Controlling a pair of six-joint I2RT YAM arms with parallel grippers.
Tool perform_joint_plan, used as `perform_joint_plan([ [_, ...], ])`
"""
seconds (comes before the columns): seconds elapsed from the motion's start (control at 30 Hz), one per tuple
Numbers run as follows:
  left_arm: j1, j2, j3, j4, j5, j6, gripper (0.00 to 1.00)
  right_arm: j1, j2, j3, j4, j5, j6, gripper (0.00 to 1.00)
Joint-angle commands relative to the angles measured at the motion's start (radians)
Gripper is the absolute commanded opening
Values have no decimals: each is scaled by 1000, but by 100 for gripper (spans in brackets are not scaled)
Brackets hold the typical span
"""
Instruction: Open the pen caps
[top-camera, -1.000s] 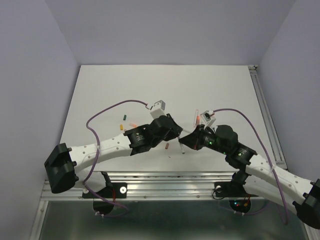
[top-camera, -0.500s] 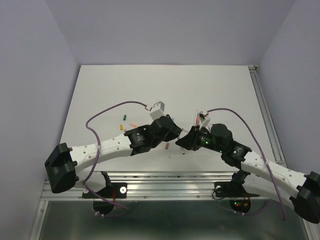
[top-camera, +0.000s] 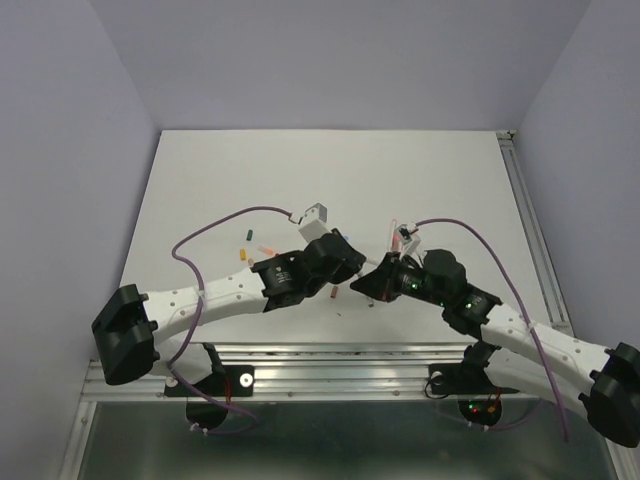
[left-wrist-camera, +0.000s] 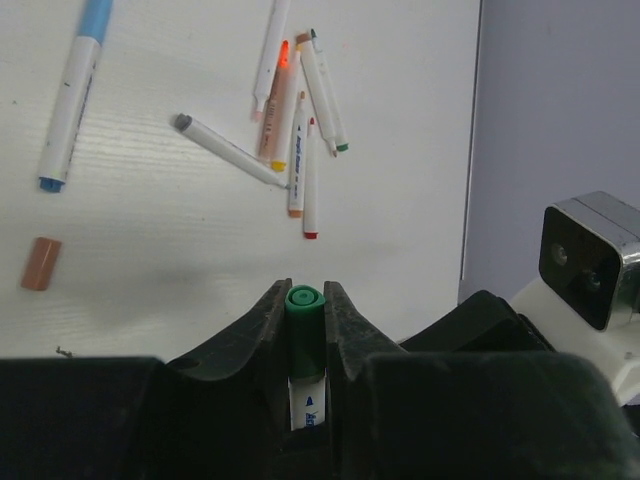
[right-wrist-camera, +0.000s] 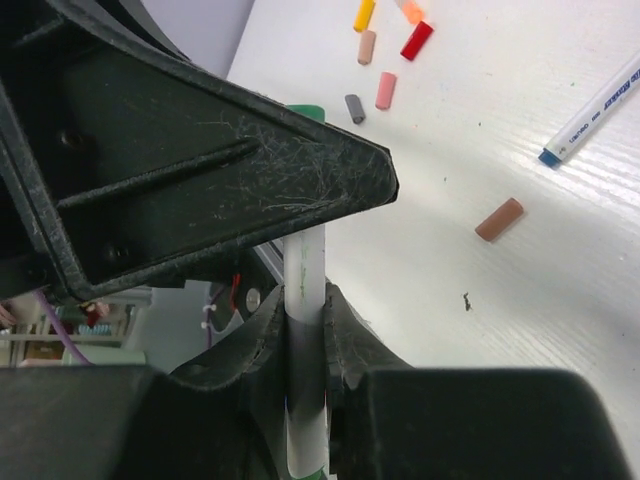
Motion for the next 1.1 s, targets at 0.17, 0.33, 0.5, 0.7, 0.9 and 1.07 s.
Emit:
perform_joint_plan([
  [0.17, 259, 62, 35, 162, -148, 26, 0, 155, -264, -220, -81, -99, 183, 1],
  [0.33, 300, 79, 43, 162, -110, 49, 0, 158, -391, -196, -225, -23, 165, 1],
  [0.5, 308, 10, 9, 79, -85, 138, 0, 156, -309, -124, -289, 102, 122, 1],
  [0.7, 311, -86, -36, -156, -96, 155, 0, 156, -125, -29, -306, 270, 72, 1],
  [0.9, 322, -160, -184, -182, -95, 181, 0, 149, 60, 126, -322, 390, 7, 1],
  [1.07, 349, -93, -198, -252, -90, 178, 4, 98, 159, 195, -408, 441, -33, 1],
])
